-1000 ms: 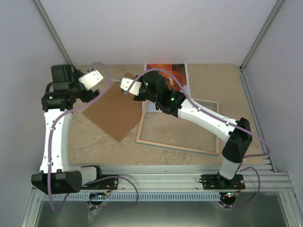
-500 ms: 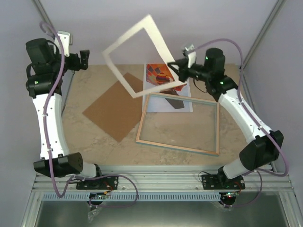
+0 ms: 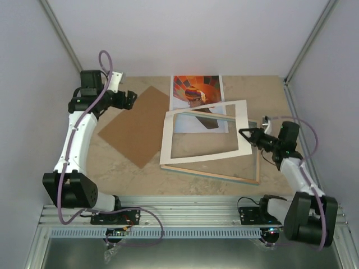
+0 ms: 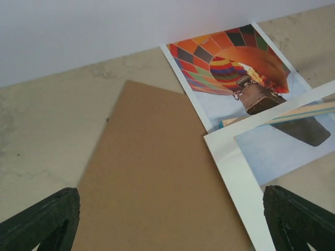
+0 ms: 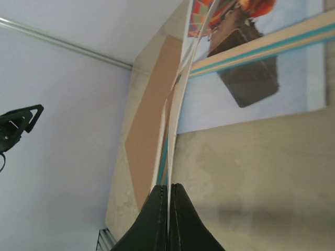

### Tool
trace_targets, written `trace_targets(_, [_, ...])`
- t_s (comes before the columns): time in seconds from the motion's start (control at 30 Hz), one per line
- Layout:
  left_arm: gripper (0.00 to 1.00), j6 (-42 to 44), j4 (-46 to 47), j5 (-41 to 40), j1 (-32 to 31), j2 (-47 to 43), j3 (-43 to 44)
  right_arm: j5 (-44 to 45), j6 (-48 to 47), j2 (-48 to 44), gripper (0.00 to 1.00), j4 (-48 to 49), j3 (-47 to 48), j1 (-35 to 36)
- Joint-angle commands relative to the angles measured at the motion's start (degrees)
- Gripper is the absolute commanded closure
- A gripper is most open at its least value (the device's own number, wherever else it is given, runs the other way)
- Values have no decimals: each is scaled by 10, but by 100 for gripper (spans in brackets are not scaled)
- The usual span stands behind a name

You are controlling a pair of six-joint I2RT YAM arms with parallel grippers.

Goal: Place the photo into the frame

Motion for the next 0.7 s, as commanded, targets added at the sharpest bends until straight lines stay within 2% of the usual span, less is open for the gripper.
trace_targets(0.0, [5,15,4,14,0,13,-23,4,16,-74,99,-16,-70,-47])
trace_targets(0.13, [7,10,5,43,-19,25,-73,8,60,-129,99,24,-147,-81])
trace_targets(0.33, [10,-3,21,57,-44,45,-113,23,3,-174,99,-156,-135,-100])
trace_targets(0.53, [10,-12,35,58,-54,54,-115,51,-42,-176,100,-209,-113,-156])
trace_targets(0.67, [10,-9,36,54,-54,60,-110,62,-43,-186,99,-213,-128,-168])
